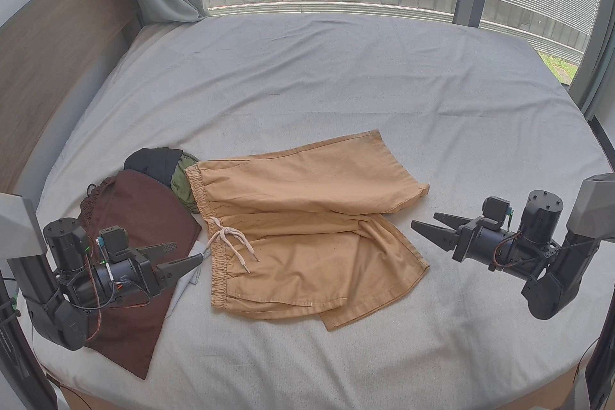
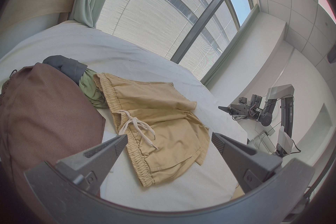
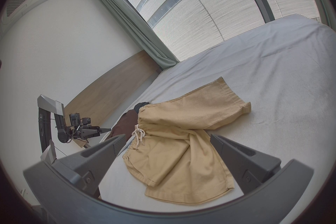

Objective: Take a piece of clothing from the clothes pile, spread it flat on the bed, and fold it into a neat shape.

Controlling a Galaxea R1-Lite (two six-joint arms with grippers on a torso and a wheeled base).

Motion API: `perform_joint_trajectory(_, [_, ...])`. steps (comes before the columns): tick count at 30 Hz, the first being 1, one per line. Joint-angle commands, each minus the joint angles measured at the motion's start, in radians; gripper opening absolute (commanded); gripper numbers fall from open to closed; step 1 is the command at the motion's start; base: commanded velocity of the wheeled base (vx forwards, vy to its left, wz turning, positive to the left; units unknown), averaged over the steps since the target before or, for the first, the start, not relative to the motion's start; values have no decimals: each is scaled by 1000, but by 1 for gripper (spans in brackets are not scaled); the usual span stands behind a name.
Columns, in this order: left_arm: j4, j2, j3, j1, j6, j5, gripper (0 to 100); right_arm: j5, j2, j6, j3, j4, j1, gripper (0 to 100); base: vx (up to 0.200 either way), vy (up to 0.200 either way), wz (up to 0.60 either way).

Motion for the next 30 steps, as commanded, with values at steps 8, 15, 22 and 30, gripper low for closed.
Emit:
perform_joint_trajectory(8, [-1, 63, 26, -1, 58, -1, 100, -2, 108, 0, 3, 0, -30, 100, 0, 0, 0])
perform_joint_trajectory(15, [-1, 106, 28, 0, 131, -1, 100, 2, 171, 3, -1, 0, -73, 100, 0, 0, 0])
perform_joint_trajectory(22, [-1, 104, 28, 0, 131, -3, 100, 2, 231, 3, 2, 0, -76, 100, 0, 0, 0])
perform_joint_trajectory(30, [-1, 102, 28, 0, 131, -3, 100, -4, 301, 1, -13, 0, -75, 100, 0, 0, 0])
